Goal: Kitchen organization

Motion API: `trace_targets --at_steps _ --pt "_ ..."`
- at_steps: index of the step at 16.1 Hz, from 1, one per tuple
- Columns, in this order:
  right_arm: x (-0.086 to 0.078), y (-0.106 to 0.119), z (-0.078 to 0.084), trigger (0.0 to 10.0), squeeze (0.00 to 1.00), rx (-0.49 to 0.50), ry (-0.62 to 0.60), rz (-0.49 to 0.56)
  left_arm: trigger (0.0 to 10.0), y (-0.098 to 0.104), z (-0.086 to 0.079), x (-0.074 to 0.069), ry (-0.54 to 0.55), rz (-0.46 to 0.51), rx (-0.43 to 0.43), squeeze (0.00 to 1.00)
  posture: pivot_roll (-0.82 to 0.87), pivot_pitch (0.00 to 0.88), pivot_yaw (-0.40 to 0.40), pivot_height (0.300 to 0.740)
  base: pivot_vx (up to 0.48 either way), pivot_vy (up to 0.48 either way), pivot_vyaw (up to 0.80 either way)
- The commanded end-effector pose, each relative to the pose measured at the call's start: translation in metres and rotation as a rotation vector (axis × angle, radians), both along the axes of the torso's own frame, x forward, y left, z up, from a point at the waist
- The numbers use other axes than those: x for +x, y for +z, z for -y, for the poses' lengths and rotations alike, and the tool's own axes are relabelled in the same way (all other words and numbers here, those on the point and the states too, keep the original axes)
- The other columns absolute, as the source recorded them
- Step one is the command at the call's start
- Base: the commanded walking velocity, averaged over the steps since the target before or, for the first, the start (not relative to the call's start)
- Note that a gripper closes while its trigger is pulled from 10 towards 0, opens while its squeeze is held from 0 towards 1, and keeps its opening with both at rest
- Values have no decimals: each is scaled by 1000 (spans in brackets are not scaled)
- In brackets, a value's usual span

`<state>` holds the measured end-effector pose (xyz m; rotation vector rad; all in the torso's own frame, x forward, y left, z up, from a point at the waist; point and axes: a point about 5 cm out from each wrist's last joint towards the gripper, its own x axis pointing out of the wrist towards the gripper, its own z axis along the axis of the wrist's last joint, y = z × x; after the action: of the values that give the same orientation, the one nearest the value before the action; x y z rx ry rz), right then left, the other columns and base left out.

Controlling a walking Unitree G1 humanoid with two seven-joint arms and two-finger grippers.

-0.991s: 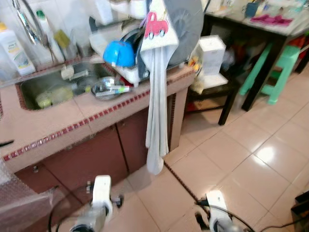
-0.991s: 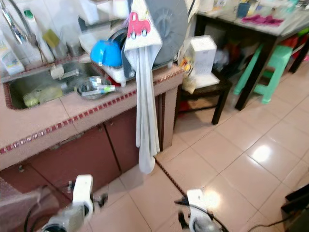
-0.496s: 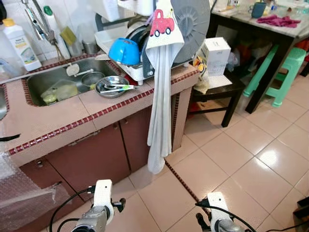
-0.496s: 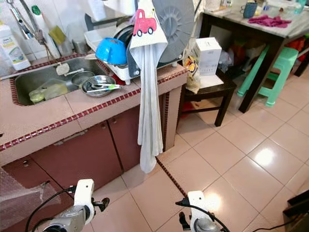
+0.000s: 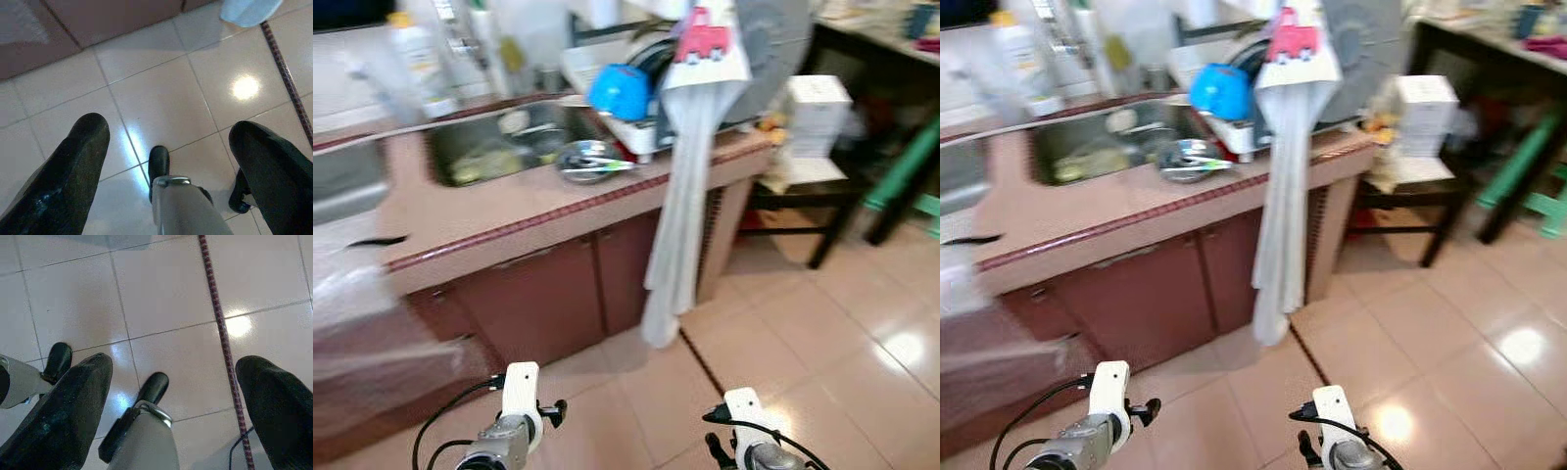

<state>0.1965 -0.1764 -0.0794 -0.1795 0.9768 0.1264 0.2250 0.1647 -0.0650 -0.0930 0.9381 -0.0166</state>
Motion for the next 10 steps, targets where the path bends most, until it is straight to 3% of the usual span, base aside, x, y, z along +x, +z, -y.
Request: trace_targets --at_steps 1,10 --pt "-2 -1 -2 10000 0 2 14 -1 10000 -1 -3 -2 -10 -11 11 0 103 0 51 740 0 0 800" --pt "-3 -1 -1 10000 0 -15 39 -2 10000 1 -2 1 -27 -2 24 0 98 0 52 740 0 0 781"
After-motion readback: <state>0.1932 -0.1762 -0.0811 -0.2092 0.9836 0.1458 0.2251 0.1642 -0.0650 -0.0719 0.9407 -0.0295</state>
